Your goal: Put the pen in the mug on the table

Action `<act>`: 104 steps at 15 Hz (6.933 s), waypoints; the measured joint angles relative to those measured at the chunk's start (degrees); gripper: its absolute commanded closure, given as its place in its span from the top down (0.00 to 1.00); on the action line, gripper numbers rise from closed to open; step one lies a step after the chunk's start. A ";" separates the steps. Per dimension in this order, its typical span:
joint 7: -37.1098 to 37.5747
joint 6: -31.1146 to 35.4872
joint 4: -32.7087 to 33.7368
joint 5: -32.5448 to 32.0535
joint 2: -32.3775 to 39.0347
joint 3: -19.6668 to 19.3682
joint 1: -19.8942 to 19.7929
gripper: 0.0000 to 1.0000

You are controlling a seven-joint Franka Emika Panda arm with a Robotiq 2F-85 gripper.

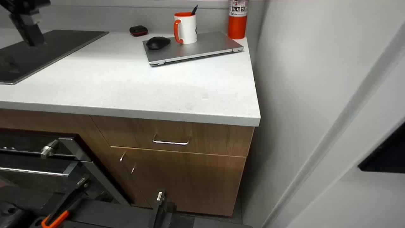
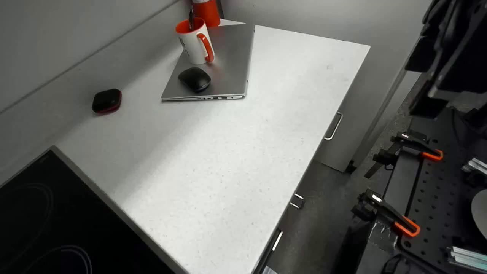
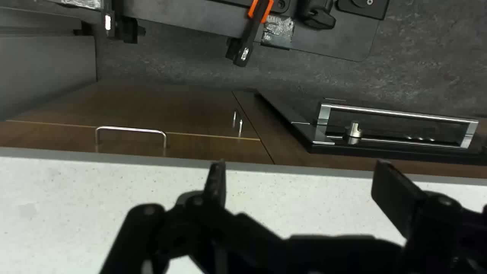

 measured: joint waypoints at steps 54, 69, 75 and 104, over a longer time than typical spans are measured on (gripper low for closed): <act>22.90 34.81 45.14 -14.44 62.40 -1.70 -9.51 1.00; 25.63 34.84 49.44 -13.89 66.25 -3.13 -8.98 1.00; 25.59 34.98 52.47 -7.63 67.88 -3.19 -9.18 1.00; 25.81 41.55 70.38 3.51 83.68 -3.69 -11.59 0.28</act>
